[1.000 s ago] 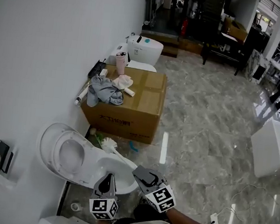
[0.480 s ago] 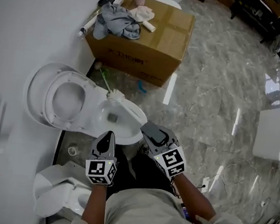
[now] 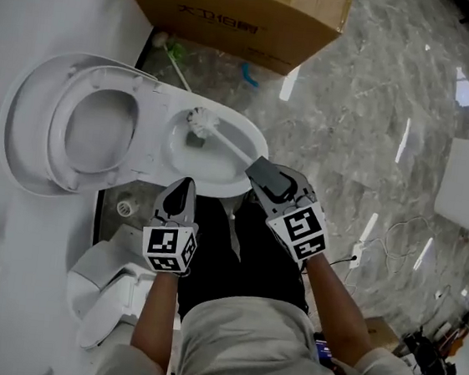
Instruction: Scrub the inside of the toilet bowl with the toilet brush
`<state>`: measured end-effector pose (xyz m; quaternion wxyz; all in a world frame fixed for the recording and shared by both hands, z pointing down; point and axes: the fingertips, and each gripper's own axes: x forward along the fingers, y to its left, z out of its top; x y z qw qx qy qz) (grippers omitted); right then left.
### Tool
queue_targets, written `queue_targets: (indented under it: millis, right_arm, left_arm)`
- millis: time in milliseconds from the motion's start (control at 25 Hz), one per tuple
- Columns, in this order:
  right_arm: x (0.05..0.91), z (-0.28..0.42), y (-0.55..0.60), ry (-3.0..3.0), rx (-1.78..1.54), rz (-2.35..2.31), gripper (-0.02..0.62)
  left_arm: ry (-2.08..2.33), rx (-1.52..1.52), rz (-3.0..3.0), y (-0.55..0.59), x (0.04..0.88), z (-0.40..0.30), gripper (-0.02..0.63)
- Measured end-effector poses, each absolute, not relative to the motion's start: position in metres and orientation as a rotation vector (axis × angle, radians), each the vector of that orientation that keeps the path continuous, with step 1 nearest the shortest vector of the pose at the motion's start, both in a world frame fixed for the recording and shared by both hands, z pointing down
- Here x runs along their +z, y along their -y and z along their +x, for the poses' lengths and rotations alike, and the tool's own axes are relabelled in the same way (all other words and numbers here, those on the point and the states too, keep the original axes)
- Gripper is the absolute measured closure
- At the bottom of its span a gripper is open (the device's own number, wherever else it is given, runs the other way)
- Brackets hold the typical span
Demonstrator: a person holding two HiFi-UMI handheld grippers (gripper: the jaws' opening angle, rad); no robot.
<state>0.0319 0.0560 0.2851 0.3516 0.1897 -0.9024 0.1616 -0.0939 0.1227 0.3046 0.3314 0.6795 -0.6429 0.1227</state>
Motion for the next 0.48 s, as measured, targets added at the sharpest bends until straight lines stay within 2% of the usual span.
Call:
queue_targets:
  millis: [480]
  right_arm:
    - [0.428, -0.002, -0.076, 2.115, 0.379, 0.303, 0.449]
  left_arm:
    - [1.544, 0.426, 1.711, -0.119, 0.436, -0.117, 0.595]
